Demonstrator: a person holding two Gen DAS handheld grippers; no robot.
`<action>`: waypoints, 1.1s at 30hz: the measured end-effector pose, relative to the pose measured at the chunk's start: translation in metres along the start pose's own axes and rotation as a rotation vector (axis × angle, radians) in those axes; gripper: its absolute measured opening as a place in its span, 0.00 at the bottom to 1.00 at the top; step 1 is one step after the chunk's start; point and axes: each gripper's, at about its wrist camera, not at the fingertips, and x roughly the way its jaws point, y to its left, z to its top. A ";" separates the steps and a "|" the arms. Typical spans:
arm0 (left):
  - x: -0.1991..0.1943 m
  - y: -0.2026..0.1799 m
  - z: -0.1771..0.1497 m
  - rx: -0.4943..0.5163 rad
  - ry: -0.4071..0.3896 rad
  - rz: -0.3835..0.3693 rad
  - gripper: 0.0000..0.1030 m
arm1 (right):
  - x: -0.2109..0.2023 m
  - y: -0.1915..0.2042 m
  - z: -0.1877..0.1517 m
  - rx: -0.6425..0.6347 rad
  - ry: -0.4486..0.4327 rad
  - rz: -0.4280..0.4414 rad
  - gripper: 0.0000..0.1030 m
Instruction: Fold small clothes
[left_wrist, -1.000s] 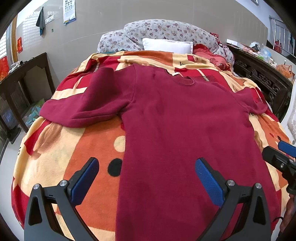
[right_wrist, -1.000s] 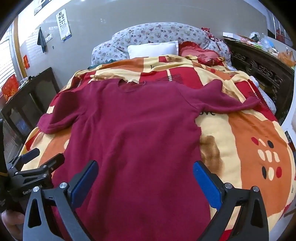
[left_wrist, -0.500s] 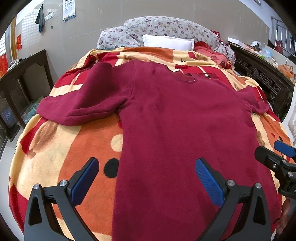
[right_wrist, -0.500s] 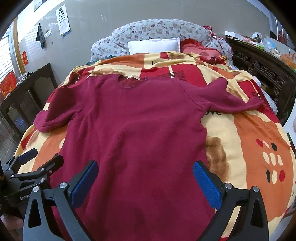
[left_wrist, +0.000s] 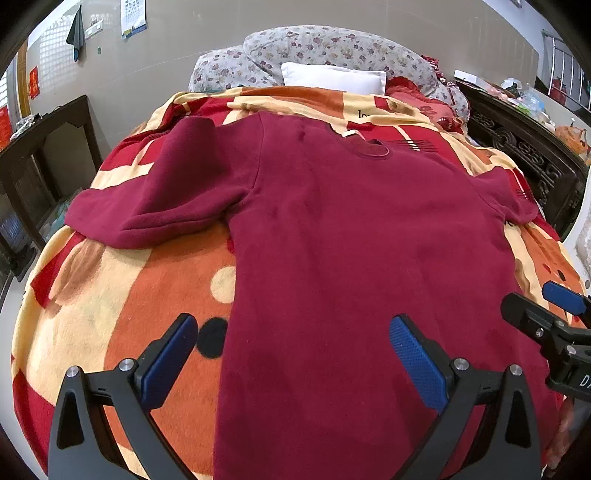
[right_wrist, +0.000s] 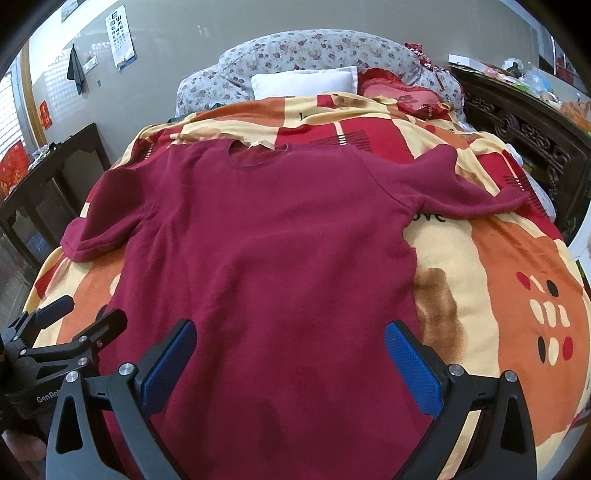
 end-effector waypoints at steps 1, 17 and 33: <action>0.001 0.000 0.000 -0.002 0.001 0.000 1.00 | 0.000 0.000 0.000 -0.001 -0.002 -0.003 1.00; 0.007 0.002 0.001 -0.005 0.021 -0.001 1.00 | 0.007 0.000 0.005 0.012 0.008 0.008 1.00; 0.014 0.009 0.004 -0.015 0.024 0.005 1.00 | 0.020 0.008 0.012 -0.026 0.028 -0.008 1.00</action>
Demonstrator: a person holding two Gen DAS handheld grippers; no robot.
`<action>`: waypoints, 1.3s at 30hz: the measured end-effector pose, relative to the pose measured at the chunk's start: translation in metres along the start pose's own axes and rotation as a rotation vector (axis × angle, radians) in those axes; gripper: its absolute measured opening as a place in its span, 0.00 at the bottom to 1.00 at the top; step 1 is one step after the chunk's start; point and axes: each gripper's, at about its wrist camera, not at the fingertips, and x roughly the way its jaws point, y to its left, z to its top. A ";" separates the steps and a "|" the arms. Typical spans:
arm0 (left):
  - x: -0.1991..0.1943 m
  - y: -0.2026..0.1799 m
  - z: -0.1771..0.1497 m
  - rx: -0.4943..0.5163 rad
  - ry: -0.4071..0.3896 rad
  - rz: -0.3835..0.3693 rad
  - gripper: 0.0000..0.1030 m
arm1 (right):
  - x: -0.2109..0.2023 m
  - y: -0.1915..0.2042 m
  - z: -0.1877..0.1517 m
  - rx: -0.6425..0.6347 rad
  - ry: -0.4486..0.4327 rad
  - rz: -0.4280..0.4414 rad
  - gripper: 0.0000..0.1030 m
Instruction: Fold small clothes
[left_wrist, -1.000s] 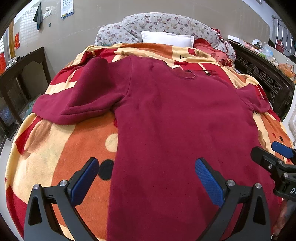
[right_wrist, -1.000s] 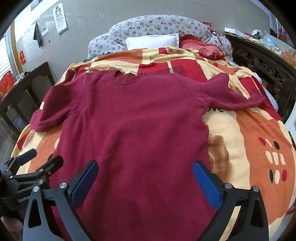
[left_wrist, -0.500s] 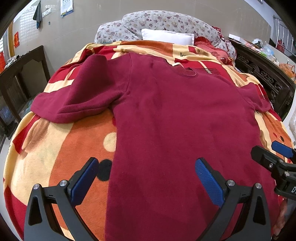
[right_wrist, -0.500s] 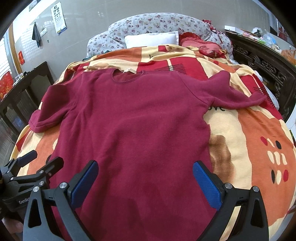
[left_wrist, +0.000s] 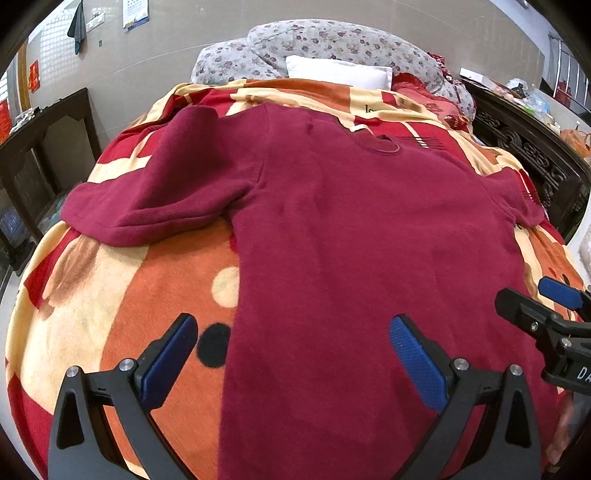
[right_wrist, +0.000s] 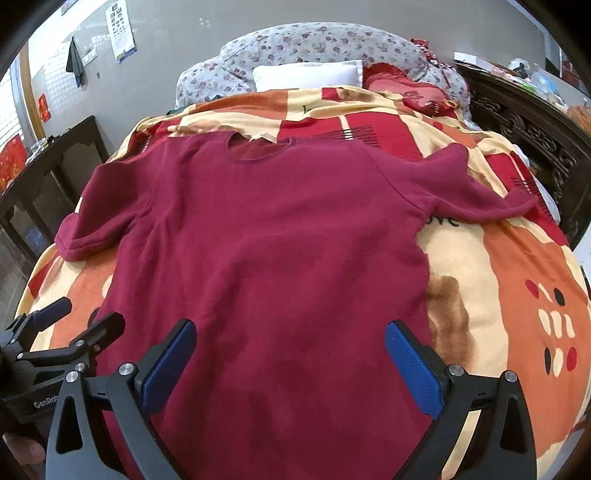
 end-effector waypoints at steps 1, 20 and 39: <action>0.001 0.004 0.001 -0.009 0.000 0.001 1.00 | 0.002 0.001 0.003 -0.007 0.006 0.007 1.00; -0.001 0.087 0.032 -0.190 -0.018 -0.025 1.00 | 0.035 0.020 0.023 -0.064 0.045 0.006 1.00; 0.091 0.292 0.087 -0.705 -0.013 0.164 0.43 | 0.061 0.050 0.040 -0.001 0.137 0.239 1.00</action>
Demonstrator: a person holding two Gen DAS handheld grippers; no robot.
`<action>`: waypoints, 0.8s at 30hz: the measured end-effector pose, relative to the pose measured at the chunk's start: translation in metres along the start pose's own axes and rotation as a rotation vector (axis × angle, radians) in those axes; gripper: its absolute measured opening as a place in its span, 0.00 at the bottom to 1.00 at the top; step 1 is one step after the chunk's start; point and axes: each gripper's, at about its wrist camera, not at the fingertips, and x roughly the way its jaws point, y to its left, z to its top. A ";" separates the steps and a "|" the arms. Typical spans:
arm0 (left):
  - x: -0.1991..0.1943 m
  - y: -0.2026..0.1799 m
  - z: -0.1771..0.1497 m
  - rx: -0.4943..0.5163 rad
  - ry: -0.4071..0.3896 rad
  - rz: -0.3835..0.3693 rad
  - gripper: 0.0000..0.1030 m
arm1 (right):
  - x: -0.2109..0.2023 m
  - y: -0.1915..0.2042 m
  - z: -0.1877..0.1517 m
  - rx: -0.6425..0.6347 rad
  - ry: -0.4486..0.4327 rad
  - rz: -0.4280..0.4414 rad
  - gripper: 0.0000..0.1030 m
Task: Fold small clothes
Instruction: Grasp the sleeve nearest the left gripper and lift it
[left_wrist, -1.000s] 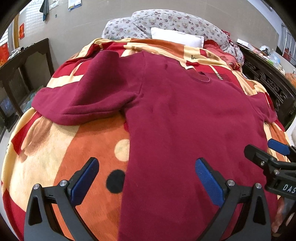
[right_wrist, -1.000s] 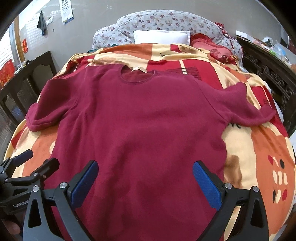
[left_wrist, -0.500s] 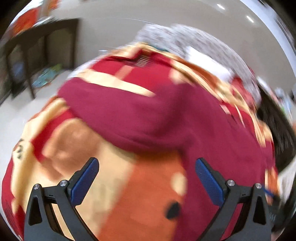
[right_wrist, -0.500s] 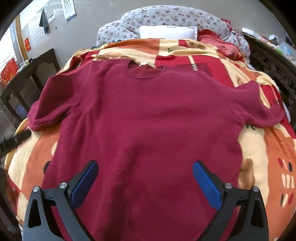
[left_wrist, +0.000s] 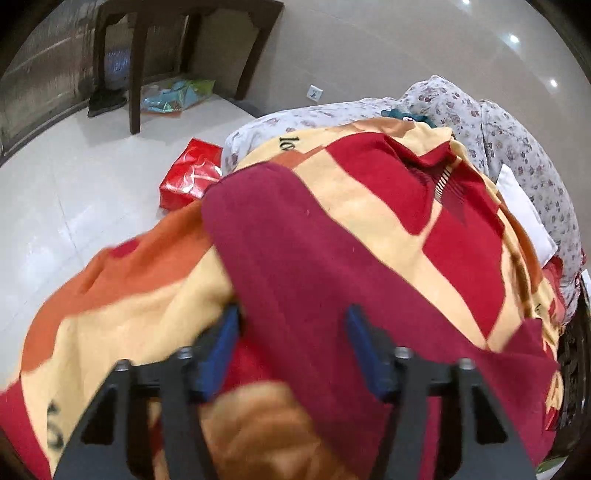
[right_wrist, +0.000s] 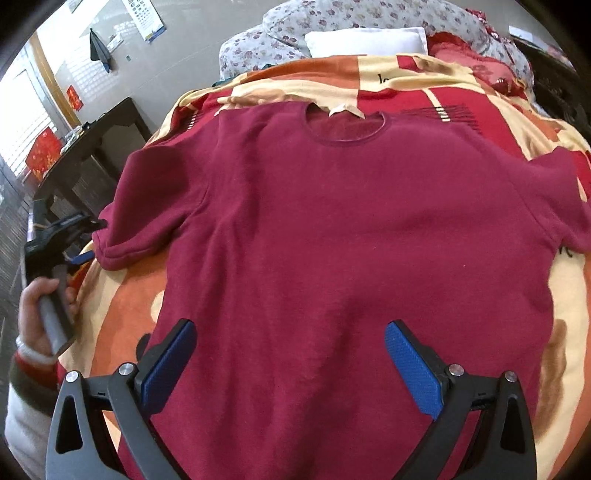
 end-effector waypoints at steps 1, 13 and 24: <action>0.003 -0.001 0.004 0.011 -0.004 -0.004 0.25 | 0.001 0.001 0.000 -0.001 0.002 0.002 1.00; -0.157 -0.126 -0.031 0.292 -0.189 -0.413 0.08 | -0.016 -0.030 0.010 0.077 -0.038 0.026 1.00; -0.123 -0.273 -0.219 0.728 0.021 -0.633 0.11 | -0.045 -0.107 0.000 0.240 -0.116 -0.081 1.00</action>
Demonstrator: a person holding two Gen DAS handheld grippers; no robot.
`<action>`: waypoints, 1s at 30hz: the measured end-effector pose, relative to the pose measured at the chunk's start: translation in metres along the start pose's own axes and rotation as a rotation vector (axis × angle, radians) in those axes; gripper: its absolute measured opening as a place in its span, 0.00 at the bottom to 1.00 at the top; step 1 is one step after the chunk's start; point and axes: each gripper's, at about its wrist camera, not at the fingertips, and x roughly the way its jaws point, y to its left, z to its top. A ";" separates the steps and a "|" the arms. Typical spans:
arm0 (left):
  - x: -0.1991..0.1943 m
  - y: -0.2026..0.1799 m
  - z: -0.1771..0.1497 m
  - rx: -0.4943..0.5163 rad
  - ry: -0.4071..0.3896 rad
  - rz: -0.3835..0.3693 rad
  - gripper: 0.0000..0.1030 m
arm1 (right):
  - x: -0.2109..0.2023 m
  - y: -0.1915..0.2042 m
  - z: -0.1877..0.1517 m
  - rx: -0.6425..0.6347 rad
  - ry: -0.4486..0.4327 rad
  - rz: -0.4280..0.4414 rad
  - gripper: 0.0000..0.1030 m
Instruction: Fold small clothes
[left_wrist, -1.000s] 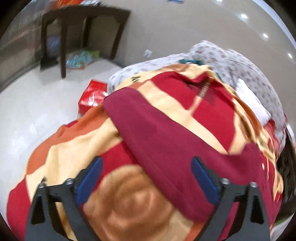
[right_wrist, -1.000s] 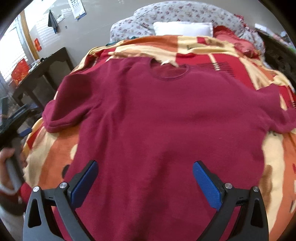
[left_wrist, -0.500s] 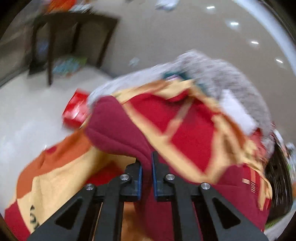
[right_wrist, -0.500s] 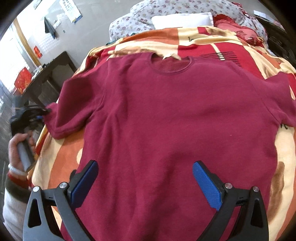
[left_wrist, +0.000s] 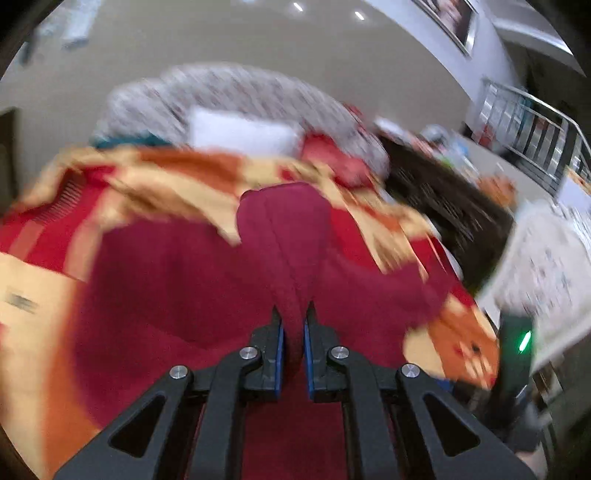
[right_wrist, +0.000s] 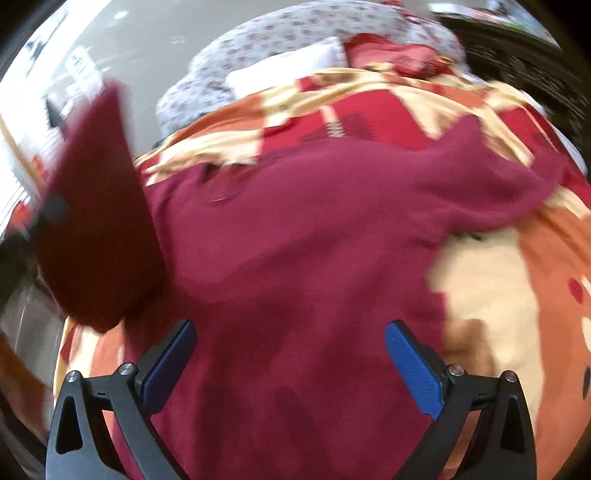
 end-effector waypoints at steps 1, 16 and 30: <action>0.012 -0.008 -0.013 0.010 0.014 -0.007 0.22 | -0.001 -0.008 0.000 0.020 -0.002 -0.011 1.00; -0.057 0.098 -0.040 -0.085 -0.035 0.352 0.93 | -0.008 -0.022 0.026 -0.008 -0.026 -0.021 1.00; -0.011 0.130 -0.074 -0.158 0.092 0.346 0.93 | 0.094 0.053 0.063 -0.255 0.044 -0.161 0.95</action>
